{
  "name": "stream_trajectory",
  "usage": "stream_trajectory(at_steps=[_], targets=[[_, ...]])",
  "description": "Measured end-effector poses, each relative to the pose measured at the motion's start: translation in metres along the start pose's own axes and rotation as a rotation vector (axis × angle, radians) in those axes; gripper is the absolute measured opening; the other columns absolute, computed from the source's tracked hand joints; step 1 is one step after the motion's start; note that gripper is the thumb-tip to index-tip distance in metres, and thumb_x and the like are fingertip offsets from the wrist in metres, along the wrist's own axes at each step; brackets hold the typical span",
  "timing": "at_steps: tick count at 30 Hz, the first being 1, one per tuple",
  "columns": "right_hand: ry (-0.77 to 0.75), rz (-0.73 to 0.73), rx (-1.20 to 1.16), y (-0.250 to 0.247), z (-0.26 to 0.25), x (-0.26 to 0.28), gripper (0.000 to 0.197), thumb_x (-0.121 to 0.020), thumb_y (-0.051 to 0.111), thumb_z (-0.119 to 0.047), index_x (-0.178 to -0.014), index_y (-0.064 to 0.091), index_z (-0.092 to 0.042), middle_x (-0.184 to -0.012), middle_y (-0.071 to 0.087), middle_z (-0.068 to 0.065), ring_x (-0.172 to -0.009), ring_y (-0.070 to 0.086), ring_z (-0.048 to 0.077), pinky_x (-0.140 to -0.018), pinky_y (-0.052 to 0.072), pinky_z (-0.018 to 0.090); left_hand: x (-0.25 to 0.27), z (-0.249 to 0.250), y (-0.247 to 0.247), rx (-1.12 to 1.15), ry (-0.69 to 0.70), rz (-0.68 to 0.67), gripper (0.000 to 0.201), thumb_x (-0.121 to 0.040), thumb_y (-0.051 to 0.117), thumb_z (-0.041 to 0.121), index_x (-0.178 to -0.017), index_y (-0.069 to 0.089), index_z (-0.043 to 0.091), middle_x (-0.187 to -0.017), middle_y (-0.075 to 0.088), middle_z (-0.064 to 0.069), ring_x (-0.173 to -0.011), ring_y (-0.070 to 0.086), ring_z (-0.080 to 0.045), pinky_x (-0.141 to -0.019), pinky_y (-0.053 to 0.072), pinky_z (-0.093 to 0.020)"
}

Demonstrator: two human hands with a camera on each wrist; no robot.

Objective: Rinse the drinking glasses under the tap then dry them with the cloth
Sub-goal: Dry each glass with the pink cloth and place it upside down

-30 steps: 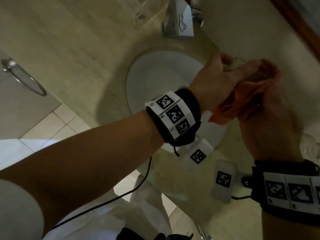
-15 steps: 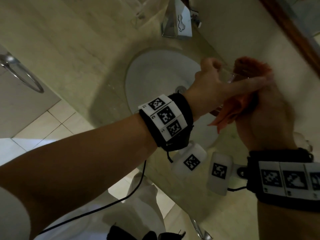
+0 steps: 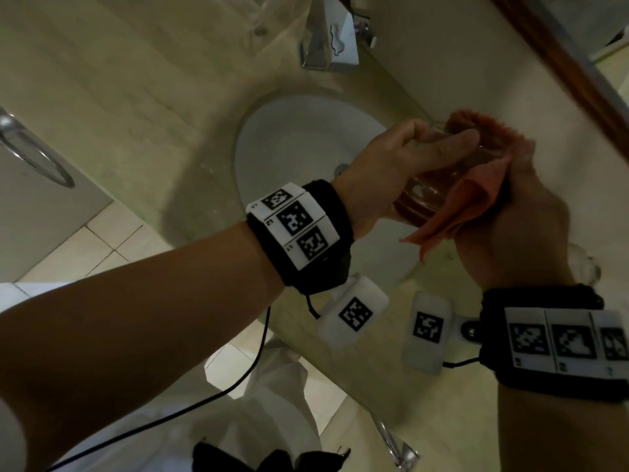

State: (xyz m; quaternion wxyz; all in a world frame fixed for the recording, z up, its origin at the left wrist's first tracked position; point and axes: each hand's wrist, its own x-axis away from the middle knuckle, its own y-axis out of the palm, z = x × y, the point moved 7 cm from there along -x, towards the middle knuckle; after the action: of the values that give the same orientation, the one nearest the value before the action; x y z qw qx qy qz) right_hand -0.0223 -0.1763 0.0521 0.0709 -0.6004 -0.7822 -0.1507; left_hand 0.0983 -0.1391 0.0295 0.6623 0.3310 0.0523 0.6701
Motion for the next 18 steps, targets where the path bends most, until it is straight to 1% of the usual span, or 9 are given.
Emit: stream_trajectory(at_steps=[1, 3, 5, 8, 10, 12, 14, 15, 18], targets=[[0.0, 0.01, -0.007, -0.002, 0.002, 0.001, 0.059, -0.104, 0.031, -0.04, -0.148, 0.041, -0.002, -0.146, 0.052, 0.021, -0.136, 0.05, 0.036, -0.115, 0.035, 0.06, 0.002, 0.0, 0.002, -0.004, 0.003, -0.011, 0.036, -0.098, 0.059, 0.032, -0.122, 0.057, 0.005, -0.088, 0.069, 0.004, -0.078, 0.068, -0.013, -0.074, 0.06, -0.034], [-0.022, 0.029, -0.001, -0.005, 0.003, 0.005, 0.056, -0.104, 0.034, -0.038, -0.146, 0.044, -0.002, -0.142, 0.056, 0.022, -0.133, 0.053, 0.036, -0.114, 0.038, 0.059, 0.006, -0.002, 0.006, 0.008, 0.007, -0.027, 0.025, -0.101, 0.052, 0.035, -0.109, 0.064, 0.014, -0.079, 0.069, 0.01, -0.071, 0.068, -0.008, -0.065, 0.059, -0.029], [-0.059, 0.035, 0.056, -0.007, 0.003, 0.009, 0.051, -0.107, 0.029, -0.034, -0.144, 0.046, -0.004, -0.139, 0.059, 0.018, -0.13, 0.057, 0.031, -0.112, 0.042, 0.053, 0.007, -0.004, 0.007, 0.008, 0.004, 0.017, 0.021, -0.102, 0.049, 0.039, -0.099, 0.063, 0.024, -0.08, 0.067, 0.009, -0.07, 0.066, -0.008, -0.061, 0.056, -0.03], [-0.092, 0.042, 0.122, -0.009, 0.003, 0.015, 0.05, -0.105, 0.031, -0.037, -0.143, 0.049, -0.01, -0.143, 0.056, 0.013, -0.13, 0.058, 0.025, -0.113, 0.043, 0.049, 0.004, -0.009, 0.006, -0.01, 0.004, 0.153, 0.021, -0.1, 0.05, 0.041, -0.112, 0.059, 0.027, -0.095, 0.062, 0.002, -0.083, 0.064, -0.015, -0.071, 0.059, -0.042], [-0.091, 0.047, 0.084, -0.011, 0.006, 0.019, 0.051, -0.104, 0.031, -0.036, -0.143, 0.047, -0.009, -0.144, 0.054, 0.016, -0.126, 0.06, 0.027, -0.111, 0.045, 0.049, 0.003, -0.012, 0.011, -0.041, 0.019, 0.176, 0.024, -0.101, 0.045, 0.041, -0.113, 0.057, 0.023, -0.097, 0.063, 0.0, -0.086, 0.064, -0.017, -0.079, 0.059, -0.047], [-0.076, 0.058, 0.028, -0.014, 0.009, 0.023, 0.052, -0.105, 0.028, -0.037, -0.143, 0.046, -0.007, -0.14, 0.056, 0.019, -0.123, 0.062, 0.032, -0.107, 0.048, 0.054, 0.005, -0.013, 0.019, -0.063, 0.024, 0.166, 0.031, -0.102, 0.04, 0.04, -0.114, 0.058, 0.017, -0.096, 0.065, -0.002, -0.08, 0.064, -0.014, -0.072, 0.057, -0.041], [-0.036, 0.066, -0.049, -0.019, 0.012, 0.027, 0.053, -0.106, 0.025, -0.038, -0.142, 0.048, -0.006, -0.137, 0.059, 0.022, -0.123, 0.061, 0.038, -0.102, 0.049, 0.059, 0.007, -0.014, 0.024, -0.103, 0.034, 0.171, 0.037, -0.103, 0.037, 0.039, -0.113, 0.062, 0.013, -0.1, 0.068, -0.006, -0.081, 0.065, -0.015, -0.073, 0.056, -0.038], [-0.011, 0.077, -0.097, -0.022, 0.013, 0.029, 0.054, -0.107, 0.024, -0.039, -0.142, 0.048, -0.005, -0.137, 0.059, 0.022, -0.124, 0.06, 0.039, -0.099, 0.05, 0.059, 0.008, -0.014, 0.027, -0.126, 0.037, 0.177, 0.038, -0.103, 0.036, 0.039, -0.11, 0.064, 0.014, -0.101, 0.07, -0.005, -0.084, 0.066, -0.015, -0.075, 0.056, -0.037], [0.07, 0.1, -0.221, -0.028, 0.018, 0.035, 0.055, -0.109, 0.022, -0.04, -0.143, 0.049, -0.006, -0.132, 0.064, 0.021, -0.12, 0.064, 0.037, -0.092, 0.055, 0.053, 0.008, -0.018, 0.031, -0.174, -0.004, 0.201, 0.042, -0.103, 0.036, 0.044, -0.091, 0.069, 0.019, -0.087, 0.071, 0.001, -0.08, 0.069, -0.015, -0.074, 0.058, -0.036]])
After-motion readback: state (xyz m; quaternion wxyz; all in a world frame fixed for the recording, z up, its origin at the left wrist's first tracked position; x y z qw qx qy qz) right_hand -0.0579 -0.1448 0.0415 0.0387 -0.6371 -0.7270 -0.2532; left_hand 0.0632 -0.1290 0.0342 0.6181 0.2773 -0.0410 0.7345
